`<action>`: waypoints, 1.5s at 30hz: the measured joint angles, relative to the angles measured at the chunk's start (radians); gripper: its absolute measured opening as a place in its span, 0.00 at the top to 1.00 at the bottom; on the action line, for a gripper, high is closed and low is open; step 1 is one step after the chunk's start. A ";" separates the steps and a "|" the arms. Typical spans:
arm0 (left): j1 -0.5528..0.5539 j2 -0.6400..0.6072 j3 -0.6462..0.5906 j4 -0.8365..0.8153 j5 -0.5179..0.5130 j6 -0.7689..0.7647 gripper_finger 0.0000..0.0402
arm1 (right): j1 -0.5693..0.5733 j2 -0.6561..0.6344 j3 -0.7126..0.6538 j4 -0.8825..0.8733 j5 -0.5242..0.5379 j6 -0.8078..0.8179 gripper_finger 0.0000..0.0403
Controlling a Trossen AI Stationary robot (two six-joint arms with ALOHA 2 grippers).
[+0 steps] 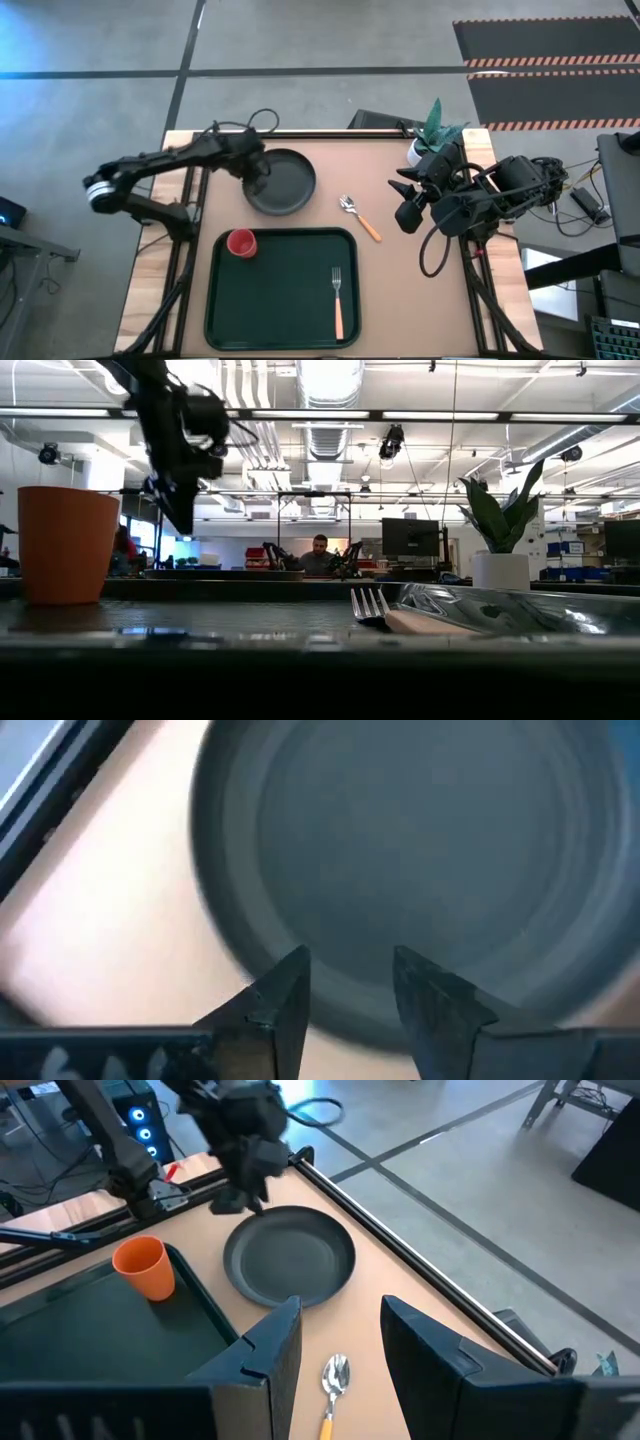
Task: Pick and place plate/cup/fork/spoon on tray
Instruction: Put the black plate on the center of the black tray
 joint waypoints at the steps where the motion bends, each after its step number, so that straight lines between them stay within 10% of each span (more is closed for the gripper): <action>1: 0.013 0.029 0.010 0.009 0.006 0.026 0.66 | 0.000 0.000 0.000 0.000 0.000 0.000 0.68; 17: 0.132 0.308 0.284 -0.015 -0.090 0.143 0.54 | 0.000 0.000 0.000 0.000 -0.001 0.002 0.68; 23: 0.219 0.327 0.280 -0.043 0.098 0.141 0.54 | 0.000 0.000 0.000 -0.001 -0.001 -0.001 0.68; 45: 0.269 0.520 0.245 -0.070 0.131 0.186 0.57 | 0.000 -0.002 0.000 -0.005 -0.001 -0.002 0.68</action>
